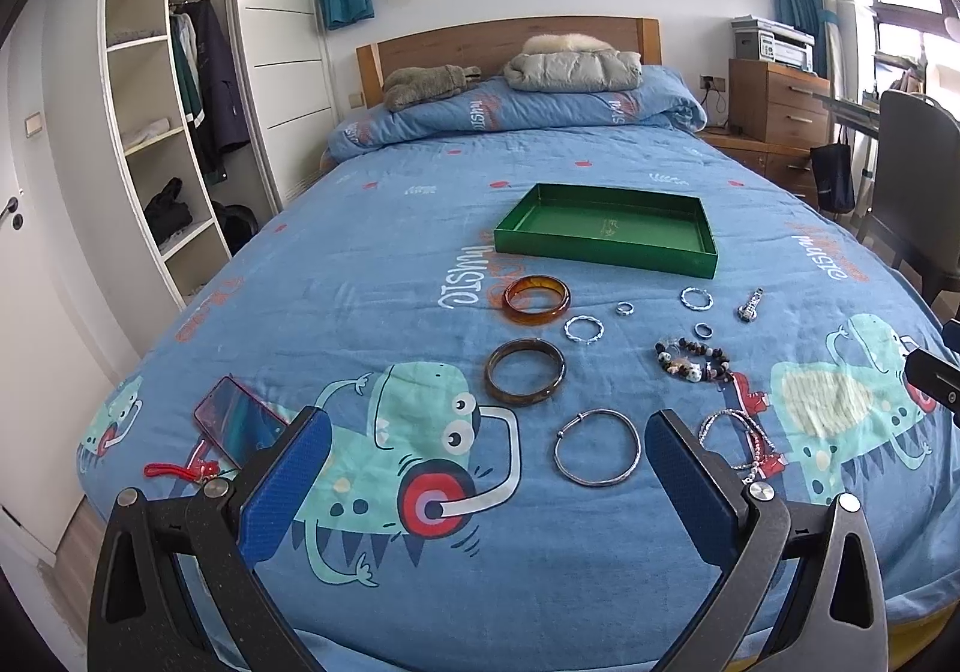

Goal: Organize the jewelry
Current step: 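Move both tools toward the silver bangle and silver beaded bracelet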

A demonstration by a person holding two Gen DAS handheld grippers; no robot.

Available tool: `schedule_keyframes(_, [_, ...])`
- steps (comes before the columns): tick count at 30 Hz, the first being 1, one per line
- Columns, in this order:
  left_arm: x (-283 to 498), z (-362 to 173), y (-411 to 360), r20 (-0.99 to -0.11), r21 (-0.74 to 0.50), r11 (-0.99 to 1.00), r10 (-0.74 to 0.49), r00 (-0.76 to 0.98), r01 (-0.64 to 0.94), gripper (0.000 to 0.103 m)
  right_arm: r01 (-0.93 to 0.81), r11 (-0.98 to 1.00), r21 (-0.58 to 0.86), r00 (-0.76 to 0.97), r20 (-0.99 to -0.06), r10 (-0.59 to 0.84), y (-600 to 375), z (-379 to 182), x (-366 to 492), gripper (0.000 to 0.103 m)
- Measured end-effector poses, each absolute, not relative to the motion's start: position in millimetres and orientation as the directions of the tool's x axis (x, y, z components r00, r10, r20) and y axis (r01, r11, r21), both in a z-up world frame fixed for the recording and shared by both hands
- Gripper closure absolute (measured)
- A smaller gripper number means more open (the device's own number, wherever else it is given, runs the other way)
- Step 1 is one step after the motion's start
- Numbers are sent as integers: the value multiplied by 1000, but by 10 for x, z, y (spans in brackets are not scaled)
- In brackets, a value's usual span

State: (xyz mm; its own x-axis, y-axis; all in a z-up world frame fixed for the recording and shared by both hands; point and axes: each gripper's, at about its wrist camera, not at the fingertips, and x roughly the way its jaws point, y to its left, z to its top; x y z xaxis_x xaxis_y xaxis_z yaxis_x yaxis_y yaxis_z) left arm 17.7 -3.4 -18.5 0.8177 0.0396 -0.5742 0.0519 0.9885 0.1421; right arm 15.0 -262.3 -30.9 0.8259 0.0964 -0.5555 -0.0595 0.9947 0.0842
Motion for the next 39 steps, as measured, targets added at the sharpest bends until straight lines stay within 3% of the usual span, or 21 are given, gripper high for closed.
schedule_keyframes(7, [236,-217,-5,-597,177,983,71,799,45,0,-73,994,81,822,-559,106,-2579,-345,201,17])
schedule_keyframes(29, [732,-830,143,-704,40,997,-13,710,59,1,-122,985,119,742,-648,170,-2507,-869,635,19])
schedule_keyframes(33, [870,-1029,141,-738,7,996,-51,673,84,16,-143,981,131,707,-680,193,-2444,-1074,770,23])
schedule_keyframes(39, [1071,-1226,83,-762,-24,994,-90,642,111,28,-166,976,141,666,-714,217,-2348,-1311,973,32])
